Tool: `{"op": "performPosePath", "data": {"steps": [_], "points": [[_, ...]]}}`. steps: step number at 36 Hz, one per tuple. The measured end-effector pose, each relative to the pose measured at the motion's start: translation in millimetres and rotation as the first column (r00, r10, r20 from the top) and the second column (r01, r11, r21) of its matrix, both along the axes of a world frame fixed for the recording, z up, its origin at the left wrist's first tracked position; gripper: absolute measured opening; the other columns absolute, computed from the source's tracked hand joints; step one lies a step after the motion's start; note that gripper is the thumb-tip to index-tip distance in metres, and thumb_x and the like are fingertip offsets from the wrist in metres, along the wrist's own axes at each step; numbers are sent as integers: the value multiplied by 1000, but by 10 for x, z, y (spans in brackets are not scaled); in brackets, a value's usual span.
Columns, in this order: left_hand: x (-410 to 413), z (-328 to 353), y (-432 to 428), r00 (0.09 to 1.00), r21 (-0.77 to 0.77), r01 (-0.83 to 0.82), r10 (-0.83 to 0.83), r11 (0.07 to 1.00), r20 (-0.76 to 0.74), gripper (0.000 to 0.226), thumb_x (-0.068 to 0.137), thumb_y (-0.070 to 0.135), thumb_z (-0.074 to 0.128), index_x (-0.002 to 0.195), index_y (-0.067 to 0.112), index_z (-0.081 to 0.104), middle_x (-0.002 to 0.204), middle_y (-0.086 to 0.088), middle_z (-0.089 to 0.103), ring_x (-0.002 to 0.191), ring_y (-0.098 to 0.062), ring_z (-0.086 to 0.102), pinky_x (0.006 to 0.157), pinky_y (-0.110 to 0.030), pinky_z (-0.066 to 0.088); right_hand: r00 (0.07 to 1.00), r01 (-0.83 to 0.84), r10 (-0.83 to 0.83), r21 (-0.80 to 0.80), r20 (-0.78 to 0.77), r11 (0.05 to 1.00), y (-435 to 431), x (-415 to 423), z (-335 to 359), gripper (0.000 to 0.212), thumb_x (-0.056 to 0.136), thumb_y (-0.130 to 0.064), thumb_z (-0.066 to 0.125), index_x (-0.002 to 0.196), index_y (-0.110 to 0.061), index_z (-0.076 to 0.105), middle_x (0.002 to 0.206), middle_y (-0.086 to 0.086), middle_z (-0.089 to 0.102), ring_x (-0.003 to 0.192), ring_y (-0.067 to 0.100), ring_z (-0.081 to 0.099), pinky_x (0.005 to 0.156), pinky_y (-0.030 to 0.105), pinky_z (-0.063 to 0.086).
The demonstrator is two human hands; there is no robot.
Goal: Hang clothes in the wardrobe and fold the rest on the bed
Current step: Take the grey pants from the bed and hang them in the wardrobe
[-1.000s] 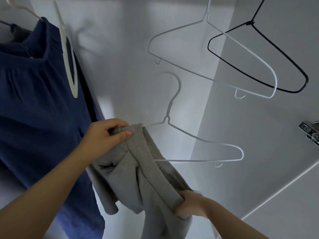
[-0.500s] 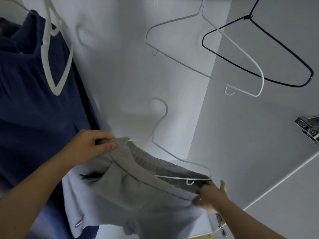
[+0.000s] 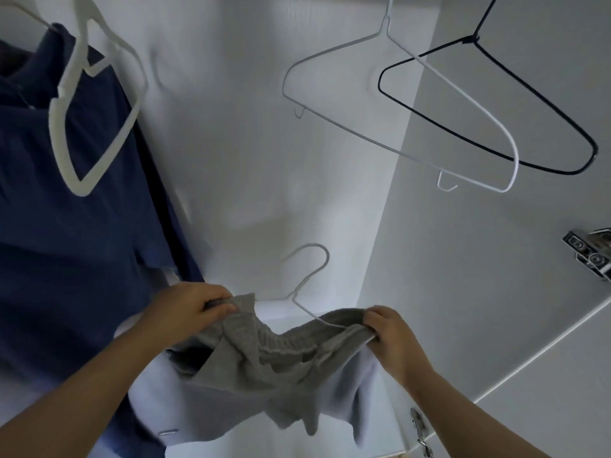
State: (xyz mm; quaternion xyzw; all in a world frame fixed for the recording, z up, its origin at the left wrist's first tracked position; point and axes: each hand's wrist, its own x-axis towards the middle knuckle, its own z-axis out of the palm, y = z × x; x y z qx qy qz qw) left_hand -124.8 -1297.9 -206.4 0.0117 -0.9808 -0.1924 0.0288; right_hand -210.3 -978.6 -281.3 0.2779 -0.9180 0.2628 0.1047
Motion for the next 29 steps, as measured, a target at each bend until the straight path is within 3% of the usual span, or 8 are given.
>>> {"op": "performPosePath", "data": {"steps": [5,9,13,16,20,23,26,29], "points": [[-86,-63,96,991,79,-84,92,993,-100,13,87,36,62,97,29,68,70,18,60,68,2,54,62,-15,41,984,-140,109,-238,-140,961,-339,95,269,12,67,-1,63,76,-10,63,74,5,66,68,16,61,58,24,52],[-134,-67,100,996,190,-31,45,981,-72,10,75,64,51,80,58,58,75,19,64,70,0,59,66,-26,48,942,-277,185,-341,-278,898,-672,188,448,15,78,-19,53,92,-23,50,91,9,70,88,14,61,81,19,48],[-166,-24,158,996,341,5,25,940,-84,38,64,71,46,94,52,58,75,20,66,72,-3,60,70,-34,50,927,-302,204,-305,-314,903,-768,208,570,13,80,-26,50,93,-26,48,115,-5,52,104,16,50,88,24,44],[-182,49,159,989,424,47,16,904,-144,38,63,66,52,88,41,65,64,11,62,60,-4,56,63,-30,47,939,-29,-54,-233,-340,972,-659,148,582,38,70,-40,53,106,-28,50,125,4,56,107,29,57,92,43,41],[-171,151,119,980,519,94,12,850,-197,14,71,47,69,79,37,69,61,6,62,58,-3,54,61,-19,43,902,432,-430,-115,50,894,-466,101,724,85,69,-64,64,139,-25,37,144,6,41,131,30,40,108,55,21],[-165,237,99,978,549,109,10,829,-209,14,71,42,78,80,34,71,74,-12,67,71,-25,62,67,-29,49,856,474,-465,17,227,880,-388,35,797,96,69,-74,55,144,-24,22,117,-3,60,123,20,48,111,47,15],[-193,281,107,972,540,131,1,832,-237,16,75,22,73,80,37,71,76,-9,68,71,-24,62,68,-30,50,882,381,-399,118,252,917,-401,39,858,66,79,-72,45,127,-27,42,66,-12,57,93,14,62,100,32,25],[-218,312,147,970,548,159,-28,821,-241,16,66,55,75,78,45,71,73,5,69,66,-5,60,66,-18,48,901,338,-362,134,241,932,-452,99,870,38,88,-64,40,97,-28,50,55,-11,50,71,12,57,86,23,27]]}}
